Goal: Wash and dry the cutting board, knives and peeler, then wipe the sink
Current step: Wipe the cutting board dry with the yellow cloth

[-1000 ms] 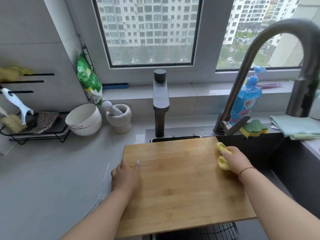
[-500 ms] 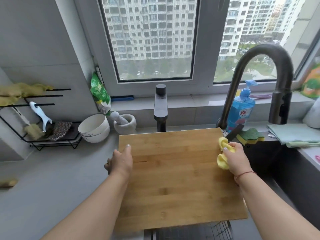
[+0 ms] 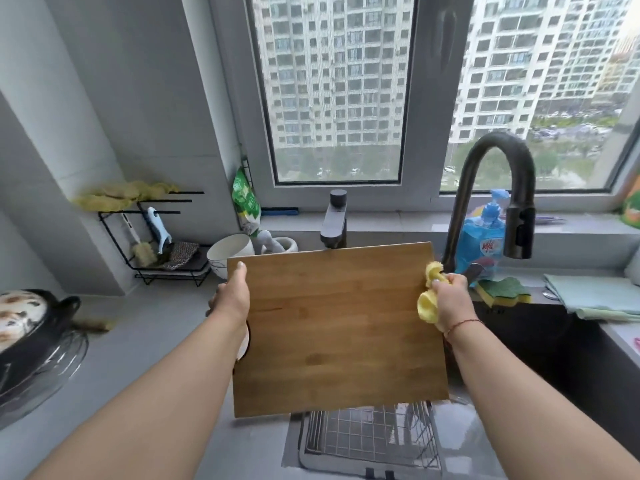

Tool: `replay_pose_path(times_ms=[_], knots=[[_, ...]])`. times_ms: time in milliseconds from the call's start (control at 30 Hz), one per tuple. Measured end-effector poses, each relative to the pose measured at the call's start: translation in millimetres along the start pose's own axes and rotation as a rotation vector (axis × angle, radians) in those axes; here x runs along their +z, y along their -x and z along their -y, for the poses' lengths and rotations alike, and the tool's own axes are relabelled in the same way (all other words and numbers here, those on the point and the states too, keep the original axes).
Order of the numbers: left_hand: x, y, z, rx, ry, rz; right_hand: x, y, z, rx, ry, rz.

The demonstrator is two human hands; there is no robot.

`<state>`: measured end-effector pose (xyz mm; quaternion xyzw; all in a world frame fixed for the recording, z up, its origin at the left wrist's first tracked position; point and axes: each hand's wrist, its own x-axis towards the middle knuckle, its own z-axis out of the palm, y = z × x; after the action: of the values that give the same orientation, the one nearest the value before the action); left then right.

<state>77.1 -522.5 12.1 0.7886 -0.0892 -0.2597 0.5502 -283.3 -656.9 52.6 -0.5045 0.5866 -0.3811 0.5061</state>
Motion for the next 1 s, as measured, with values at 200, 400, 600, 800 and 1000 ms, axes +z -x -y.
replay_pose_path(times_ms=[200, 400, 600, 800, 1000], knots=[[-32.9, 87.9, -40.8, -0.033, 0.322, 0.209, -13.7, 30.2, 12.8, -0.022, -0.22, -0.004], [-48.1, 142.3, -64.9, -0.045, 0.652, 0.168, -24.2, 51.0, 26.7, 0.055, -0.612, -0.057], [-48.8, 155.8, -43.8, -0.06, 0.706, 0.141, -31.9, 57.3, 3.6, 0.083, -0.792, -0.062], [-45.9, 144.5, -17.4, -0.088, 0.818, 0.159, -49.5, 42.8, -23.6, 0.212, -0.739, 0.031], [-55.2, 139.9, 4.8, -0.333, 0.885, 0.336, -71.5, 41.9, -10.6, 0.266, -0.207, 0.206]])
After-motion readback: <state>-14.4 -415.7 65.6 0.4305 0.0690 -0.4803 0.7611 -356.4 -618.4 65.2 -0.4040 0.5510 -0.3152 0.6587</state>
